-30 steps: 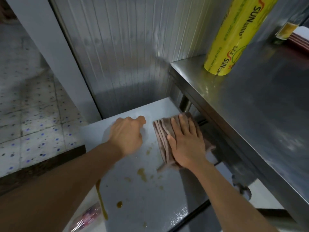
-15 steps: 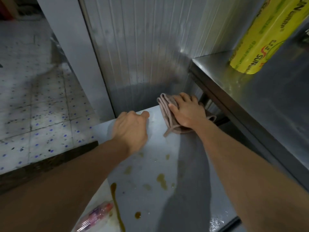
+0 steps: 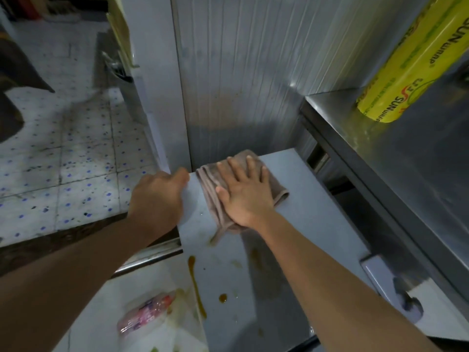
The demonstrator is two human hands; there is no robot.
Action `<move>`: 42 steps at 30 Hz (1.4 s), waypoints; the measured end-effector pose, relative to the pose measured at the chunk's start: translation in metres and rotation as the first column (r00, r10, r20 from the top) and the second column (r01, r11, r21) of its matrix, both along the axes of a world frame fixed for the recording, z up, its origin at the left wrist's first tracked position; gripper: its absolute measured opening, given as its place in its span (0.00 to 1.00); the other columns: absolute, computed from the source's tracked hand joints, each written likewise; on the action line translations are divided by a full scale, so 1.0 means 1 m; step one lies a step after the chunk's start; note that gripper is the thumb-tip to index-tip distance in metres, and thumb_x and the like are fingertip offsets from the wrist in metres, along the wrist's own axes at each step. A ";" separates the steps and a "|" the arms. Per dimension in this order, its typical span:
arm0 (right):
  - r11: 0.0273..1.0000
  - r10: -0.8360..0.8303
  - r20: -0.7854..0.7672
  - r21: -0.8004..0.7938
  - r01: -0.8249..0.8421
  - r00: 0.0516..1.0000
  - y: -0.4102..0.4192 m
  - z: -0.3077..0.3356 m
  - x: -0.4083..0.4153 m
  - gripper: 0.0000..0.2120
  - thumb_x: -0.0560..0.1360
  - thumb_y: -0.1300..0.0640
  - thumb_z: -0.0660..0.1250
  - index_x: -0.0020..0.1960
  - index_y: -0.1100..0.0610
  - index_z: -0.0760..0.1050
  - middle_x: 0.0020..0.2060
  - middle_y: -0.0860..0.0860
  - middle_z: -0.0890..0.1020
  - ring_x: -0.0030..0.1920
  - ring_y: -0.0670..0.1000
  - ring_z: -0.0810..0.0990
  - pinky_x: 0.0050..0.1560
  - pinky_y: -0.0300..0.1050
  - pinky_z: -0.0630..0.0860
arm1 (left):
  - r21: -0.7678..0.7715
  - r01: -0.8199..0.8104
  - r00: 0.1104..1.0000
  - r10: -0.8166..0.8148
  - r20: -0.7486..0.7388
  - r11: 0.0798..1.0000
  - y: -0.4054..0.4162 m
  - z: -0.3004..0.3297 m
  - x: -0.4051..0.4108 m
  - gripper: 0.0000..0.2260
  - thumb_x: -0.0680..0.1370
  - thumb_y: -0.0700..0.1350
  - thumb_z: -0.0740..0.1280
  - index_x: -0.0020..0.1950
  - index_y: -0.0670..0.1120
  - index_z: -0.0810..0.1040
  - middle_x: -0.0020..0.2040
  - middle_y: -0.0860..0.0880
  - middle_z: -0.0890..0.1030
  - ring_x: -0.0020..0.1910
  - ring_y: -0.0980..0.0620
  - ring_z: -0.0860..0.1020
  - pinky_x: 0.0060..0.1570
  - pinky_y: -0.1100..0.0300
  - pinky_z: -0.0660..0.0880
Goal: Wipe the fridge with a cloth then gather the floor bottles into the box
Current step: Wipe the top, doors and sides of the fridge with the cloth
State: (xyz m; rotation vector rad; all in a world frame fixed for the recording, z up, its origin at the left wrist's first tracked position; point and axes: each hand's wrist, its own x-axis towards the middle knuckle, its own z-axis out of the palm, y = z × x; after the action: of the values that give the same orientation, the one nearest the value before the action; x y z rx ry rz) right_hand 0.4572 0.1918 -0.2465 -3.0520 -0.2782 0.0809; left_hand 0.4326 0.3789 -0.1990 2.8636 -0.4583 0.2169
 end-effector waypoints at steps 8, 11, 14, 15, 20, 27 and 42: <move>0.989 -0.145 0.019 -0.017 0.145 0.989 -0.069 0.004 0.020 0.27 0.79 0.38 0.43 0.76 0.43 0.46 0.78 0.48 0.48 0.77 0.57 0.44 0.73 0.60 0.44 | 0.005 -0.038 0.999 0.038 -0.003 0.999 0.000 -0.008 -0.008 0.18 0.64 0.29 0.67 0.53 0.38 0.77 0.37 0.37 0.78 0.34 0.37 0.77 0.34 0.51 0.72; 0.976 -0.214 0.046 -0.015 0.215 0.976 -0.081 0.002 0.029 0.26 0.79 0.39 0.45 0.75 0.45 0.52 0.77 0.51 0.53 0.76 0.61 0.48 0.72 0.64 0.48 | -0.007 -0.029 1.000 0.029 0.010 1.000 0.003 -0.013 -0.009 0.19 0.68 0.34 0.64 0.58 0.43 0.74 0.43 0.40 0.78 0.40 0.38 0.77 0.38 0.52 0.71; 0.983 -0.181 0.026 -0.006 0.182 0.983 -0.049 -0.001 0.024 0.26 0.79 0.40 0.45 0.75 0.46 0.51 0.77 0.51 0.53 0.76 0.62 0.47 0.71 0.66 0.46 | -0.051 -0.041 0.995 0.037 -0.089 0.998 0.009 -0.016 -0.003 0.19 0.73 0.38 0.62 0.63 0.48 0.68 0.51 0.43 0.77 0.48 0.43 0.76 0.43 0.54 0.71; 0.990 -0.144 0.028 0.001 0.144 0.989 -0.033 -0.002 0.019 0.26 0.79 0.40 0.45 0.75 0.46 0.51 0.77 0.51 0.53 0.76 0.62 0.46 0.72 0.66 0.45 | -0.089 -0.030 0.991 0.018 -0.133 0.996 0.014 -0.014 -0.001 0.18 0.73 0.38 0.62 0.63 0.48 0.68 0.53 0.44 0.78 0.50 0.43 0.76 0.46 0.53 0.73; 0.999 0.053 0.019 0.008 -0.053 0.998 0.056 -0.003 -0.002 0.27 0.78 0.39 0.43 0.75 0.46 0.48 0.76 0.52 0.53 0.76 0.62 0.45 0.71 0.66 0.43 | -0.217 -0.008 0.989 -0.025 -0.147 0.976 0.044 0.000 -0.006 0.14 0.74 0.37 0.61 0.59 0.46 0.71 0.51 0.42 0.81 0.43 0.42 0.78 0.41 0.50 0.76; 0.981 -0.192 0.008 -0.023 0.193 0.981 -0.002 0.002 0.010 0.27 0.79 0.38 0.43 0.76 0.43 0.47 0.78 0.49 0.49 0.77 0.56 0.44 0.74 0.60 0.45 | -0.184 -0.060 0.984 0.028 -0.175 0.981 0.071 -0.002 -0.013 0.17 0.72 0.36 0.62 0.60 0.46 0.70 0.50 0.41 0.78 0.47 0.40 0.76 0.45 0.47 0.76; 1.000 0.007 0.000 -0.016 -0.007 1.000 0.104 0.001 -0.036 0.37 0.75 0.42 0.57 0.74 0.38 0.36 0.77 0.52 0.39 0.75 0.61 0.36 0.71 0.66 0.37 | -0.134 0.014 0.973 -0.044 -0.225 0.991 0.097 0.009 -0.021 0.17 0.73 0.37 0.62 0.61 0.47 0.71 0.54 0.43 0.78 0.49 0.42 0.77 0.42 0.52 0.74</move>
State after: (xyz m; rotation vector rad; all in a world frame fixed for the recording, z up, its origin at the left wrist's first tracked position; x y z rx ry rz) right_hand 0.4215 0.2958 -0.2455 -3.0672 -0.2902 0.0831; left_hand 0.4120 0.4764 -0.1900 2.7075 -0.4228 -0.0840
